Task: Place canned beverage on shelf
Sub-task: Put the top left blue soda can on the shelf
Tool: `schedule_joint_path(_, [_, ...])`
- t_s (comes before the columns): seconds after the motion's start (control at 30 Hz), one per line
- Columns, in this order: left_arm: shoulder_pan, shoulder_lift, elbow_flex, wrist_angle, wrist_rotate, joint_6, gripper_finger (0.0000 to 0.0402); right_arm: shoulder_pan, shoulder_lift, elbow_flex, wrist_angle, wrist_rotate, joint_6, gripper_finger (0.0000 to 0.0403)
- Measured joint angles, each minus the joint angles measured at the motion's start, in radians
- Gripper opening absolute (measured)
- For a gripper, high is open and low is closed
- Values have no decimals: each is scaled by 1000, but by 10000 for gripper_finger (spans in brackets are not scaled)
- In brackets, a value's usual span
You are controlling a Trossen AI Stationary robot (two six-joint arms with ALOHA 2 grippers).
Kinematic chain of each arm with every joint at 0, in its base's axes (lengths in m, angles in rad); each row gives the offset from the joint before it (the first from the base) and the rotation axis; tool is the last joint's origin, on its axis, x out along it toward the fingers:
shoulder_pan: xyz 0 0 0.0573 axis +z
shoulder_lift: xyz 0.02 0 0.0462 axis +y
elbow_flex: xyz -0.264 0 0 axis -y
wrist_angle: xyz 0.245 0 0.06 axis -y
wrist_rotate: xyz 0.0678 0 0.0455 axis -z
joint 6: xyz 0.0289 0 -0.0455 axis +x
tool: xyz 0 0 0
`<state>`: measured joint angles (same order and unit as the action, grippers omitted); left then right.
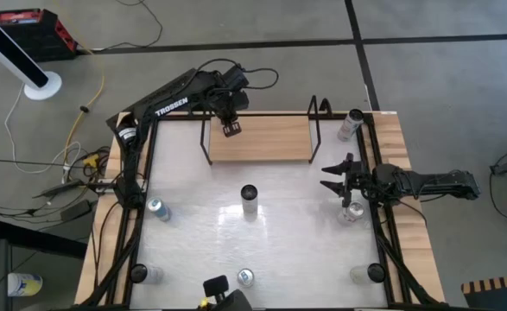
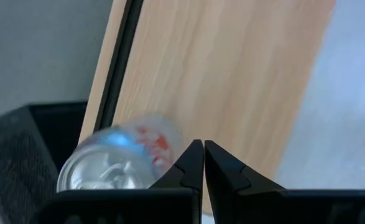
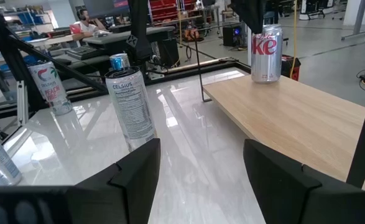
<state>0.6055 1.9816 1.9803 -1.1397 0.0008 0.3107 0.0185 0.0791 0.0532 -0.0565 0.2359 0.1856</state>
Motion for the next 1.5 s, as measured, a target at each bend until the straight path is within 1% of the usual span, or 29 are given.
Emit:
schedule_joint_path(0.2, [-47,-27,60,-2,112,29,0,0,0,0,23,0,1,255])
schedule_joint_path(0.37, [-100,-104,60,-2,155,38,0,0,0,0,53,0,1,255])
schedule_joint_path(0.57, [-180,-185,61,20,274,45,0,0,0,0,152,0,0,255])
schedule_joint_path(0.67, [-226,-217,30,43,279,45,0,0,0,0,220,0,0,255])
schedule_joint_path(0.73, [-259,-249,-8,28,263,43,0,1,0,0,256,0,0,255])
schedule_joint_path(0.8, [-291,-300,-78,37,234,30,0,1,0,0,287,0,0,255])
schedule_joint_path(0.87, [-326,-366,-165,87,195,12,0,1,0,0,302,-2,0,255])
schedule_joint_path(0.97, [-369,-485,-335,244,148,-35,0,1,0,0,318,-2,0,255])
schedule_joint_path(1.13, [-397,-673,-641,533,143,-106,0,2,26,0,374,-3,30,255])
schedule_joint_path(1.23, [-397,-760,-792,664,142,-146,0,2,59,0,413,-3,52,255])
schedule_joint_path(1.37, [-397,-843,-929,775,142,-201,0,2,124,-1,495,-3,75,255])
schedule_joint_path(1.5, [-405,-896,-1012,832,157,-254,0,2,234,-1,632,-3,78,255])
